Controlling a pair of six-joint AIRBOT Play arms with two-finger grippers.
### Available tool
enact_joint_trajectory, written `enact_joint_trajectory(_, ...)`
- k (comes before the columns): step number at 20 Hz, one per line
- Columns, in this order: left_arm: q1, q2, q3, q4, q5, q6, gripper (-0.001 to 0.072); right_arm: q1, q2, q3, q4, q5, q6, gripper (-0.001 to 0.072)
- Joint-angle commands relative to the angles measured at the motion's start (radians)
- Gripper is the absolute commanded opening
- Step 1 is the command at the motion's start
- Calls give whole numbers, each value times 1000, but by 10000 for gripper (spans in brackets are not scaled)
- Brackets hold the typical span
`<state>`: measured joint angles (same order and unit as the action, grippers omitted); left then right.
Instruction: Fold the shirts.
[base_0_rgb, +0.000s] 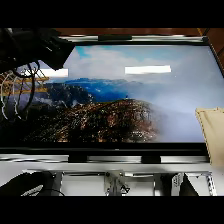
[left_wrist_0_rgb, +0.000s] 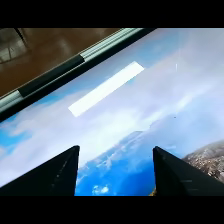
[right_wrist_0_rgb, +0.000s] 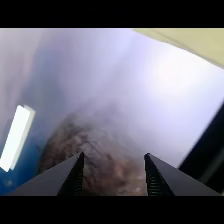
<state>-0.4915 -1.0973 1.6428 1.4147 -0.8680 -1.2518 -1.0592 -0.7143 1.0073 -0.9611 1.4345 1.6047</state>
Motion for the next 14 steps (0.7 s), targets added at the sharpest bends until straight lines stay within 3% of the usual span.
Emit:
enact_joint_trajectory(1,1,-69,0,5,-66,-95,541,336,-35,-29,116,-344,40,512)
enact_joint_trajectory(4,6,-178,0,117,-156,-238,536,740,-167,-1,177,-676,39,511)
enact_joint_trajectory(7,71,-266,1,172,-302,-422,535,1054,-380,177,-10,-762,33,511)
enact_joint_trajectory(9,117,-290,2,171,-408,-472,535,1174,-523,367,-237,-647,80,509)
enact_joint_trajectory(11,149,-292,2,171,-435,-471,534,1224,-661,569,-443,-412,151,501)
enact_joint_trajectory(14,177,-306,4,171,-436,-471,534,1218,-794,727,-531,-92,159,503)
